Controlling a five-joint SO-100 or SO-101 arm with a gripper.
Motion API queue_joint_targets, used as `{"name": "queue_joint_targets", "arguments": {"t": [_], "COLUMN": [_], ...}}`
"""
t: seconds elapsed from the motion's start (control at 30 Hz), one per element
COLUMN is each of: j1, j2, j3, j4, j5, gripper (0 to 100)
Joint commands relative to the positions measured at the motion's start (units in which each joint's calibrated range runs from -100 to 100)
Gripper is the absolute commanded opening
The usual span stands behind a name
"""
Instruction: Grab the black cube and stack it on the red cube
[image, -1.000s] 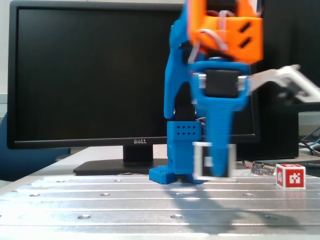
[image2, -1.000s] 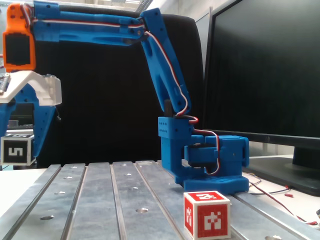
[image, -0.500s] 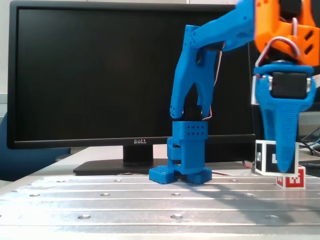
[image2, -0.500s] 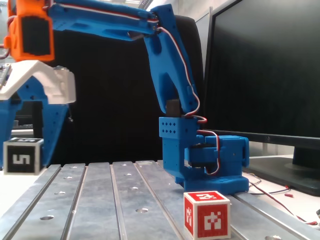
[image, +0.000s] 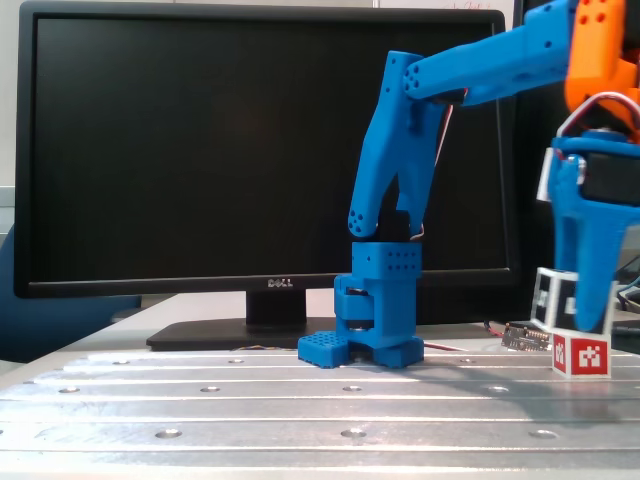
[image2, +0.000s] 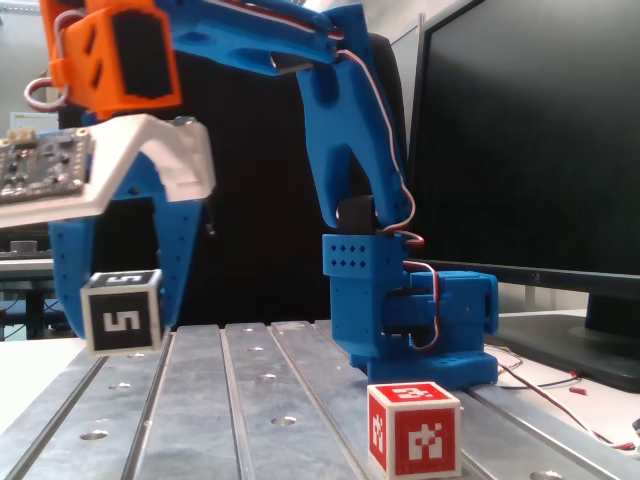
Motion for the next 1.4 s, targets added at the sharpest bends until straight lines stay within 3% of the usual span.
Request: {"name": "queue_joint_targets", "arguments": {"t": [0.0,0.5,0.9,1.37], "j1": [-2.8,-9.74,-17.93,-20.51], "j2": [-4.28,-18.32,-28.01,-30.1], "j3": [-1.11,15.98,29.91,34.26], "j4": [0.35,-0.34,-7.01,-7.18], "j5": [-1.93,-6.87,-11.45,-11.08], "gripper": [18,18,18,18]}}
